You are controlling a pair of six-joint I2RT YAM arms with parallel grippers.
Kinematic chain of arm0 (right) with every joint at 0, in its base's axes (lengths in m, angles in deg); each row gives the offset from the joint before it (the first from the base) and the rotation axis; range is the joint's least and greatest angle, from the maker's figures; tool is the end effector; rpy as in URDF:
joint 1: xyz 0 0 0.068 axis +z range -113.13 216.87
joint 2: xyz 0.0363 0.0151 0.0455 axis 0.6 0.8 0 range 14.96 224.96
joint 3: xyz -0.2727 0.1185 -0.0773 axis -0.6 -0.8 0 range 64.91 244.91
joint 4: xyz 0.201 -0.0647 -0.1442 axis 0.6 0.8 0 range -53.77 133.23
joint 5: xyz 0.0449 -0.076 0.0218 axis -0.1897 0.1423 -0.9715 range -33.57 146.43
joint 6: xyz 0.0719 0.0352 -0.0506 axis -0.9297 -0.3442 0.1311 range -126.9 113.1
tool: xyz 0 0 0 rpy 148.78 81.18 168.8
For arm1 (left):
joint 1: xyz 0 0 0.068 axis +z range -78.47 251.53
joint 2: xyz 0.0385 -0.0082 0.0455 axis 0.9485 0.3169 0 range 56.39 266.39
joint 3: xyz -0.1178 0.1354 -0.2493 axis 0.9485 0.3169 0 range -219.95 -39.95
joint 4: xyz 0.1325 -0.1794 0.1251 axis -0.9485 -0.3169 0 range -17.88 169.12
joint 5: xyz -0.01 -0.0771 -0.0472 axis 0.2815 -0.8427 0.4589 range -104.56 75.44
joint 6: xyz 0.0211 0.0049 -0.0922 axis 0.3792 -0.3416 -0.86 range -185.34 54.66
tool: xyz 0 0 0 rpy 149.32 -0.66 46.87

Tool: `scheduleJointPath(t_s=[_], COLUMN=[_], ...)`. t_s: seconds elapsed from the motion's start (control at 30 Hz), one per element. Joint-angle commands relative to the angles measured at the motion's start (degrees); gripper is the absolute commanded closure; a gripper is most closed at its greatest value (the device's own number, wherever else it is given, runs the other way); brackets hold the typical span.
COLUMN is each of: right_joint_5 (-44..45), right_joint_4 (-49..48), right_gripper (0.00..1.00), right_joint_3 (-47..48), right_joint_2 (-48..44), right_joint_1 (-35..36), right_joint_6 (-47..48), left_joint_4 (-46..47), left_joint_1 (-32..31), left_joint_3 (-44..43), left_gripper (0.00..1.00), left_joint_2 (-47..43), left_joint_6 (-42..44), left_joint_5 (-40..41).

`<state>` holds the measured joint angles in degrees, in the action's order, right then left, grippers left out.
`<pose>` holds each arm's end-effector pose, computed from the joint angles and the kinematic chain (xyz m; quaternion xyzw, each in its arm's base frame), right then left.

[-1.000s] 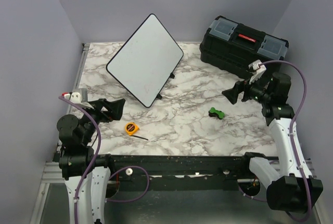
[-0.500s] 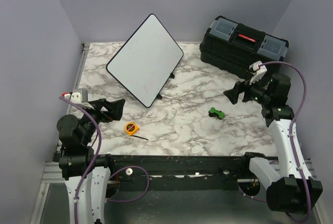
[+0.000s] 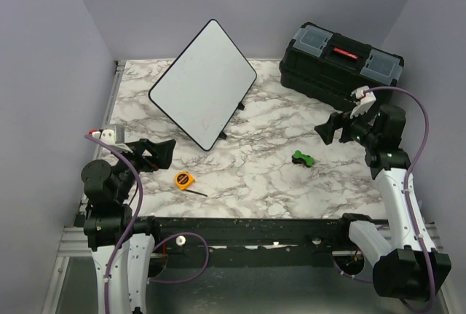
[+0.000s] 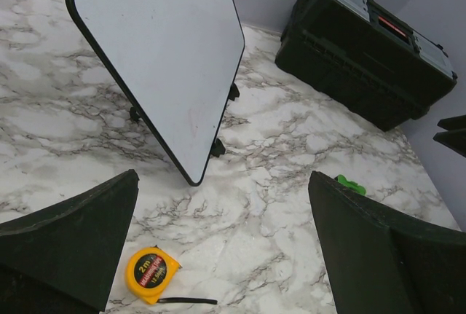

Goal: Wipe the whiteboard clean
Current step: Reset both arms

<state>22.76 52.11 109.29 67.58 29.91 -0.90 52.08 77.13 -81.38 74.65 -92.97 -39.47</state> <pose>0.2199 0.0210 0.3172 -0.1508 0.8046 0.1828 0.5446 0.0862 -0.0277 0.3462 -0.0629 0.7257 -0.2820 0.6244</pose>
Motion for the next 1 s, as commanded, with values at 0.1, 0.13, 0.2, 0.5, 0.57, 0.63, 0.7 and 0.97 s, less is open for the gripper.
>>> scheduleJointPath(t_s=[0.1,0.13,0.2,0.5,0.57,0.63,0.7,0.97], right_joint_5=[-0.5,2.4,3.4,1.0,0.5,0.3,0.3,0.9], right_joint_4=[-1.5,-1.7,-1.5,-1.3,-1.3,-1.3,-1.3,-1.4], right_gripper=[0.00,0.00,0.00,0.00,0.00,0.00,0.00,0.00], right_joint_3=[-0.7,-0.5,-0.3,-0.8,-0.9,-0.9,-1.0,-0.7], right_joint_2=[-1.5,-1.3,-0.7,-1.1,-1.1,-1.2,-1.2,-1.5], right_joint_1=[-0.1,-0.1,0.0,0.0,0.0,0.0,0.0,-0.1], right_joint_6=[-1.5,-1.4,-1.3,-1.3,-1.3,-1.4,-1.3,-2.0], left_joint_4=[0.4,0.4,0.6,0.3,0.2,0.3,0.3,0.2], left_joint_1=[-0.2,-0.2,-0.2,-0.2,-0.2,-0.2,-0.2,-0.2], left_joint_3=[0.6,0.7,1.0,0.6,0.6,0.6,0.6,0.5], left_gripper=[0.01,0.01,0.01,0.01,0.01,0.01,0.01,0.01], left_joint_2=[-0.7,-0.7,-1.0,-1.0,-1.1,-1.2,-1.2,-1.0], left_joint_6=[0.8,0.8,0.7,1.0,1.0,1.0,1.1,1.2], left_joint_5=[0.5,0.3,0.3,0.4,0.4,0.4,0.4,0.4])
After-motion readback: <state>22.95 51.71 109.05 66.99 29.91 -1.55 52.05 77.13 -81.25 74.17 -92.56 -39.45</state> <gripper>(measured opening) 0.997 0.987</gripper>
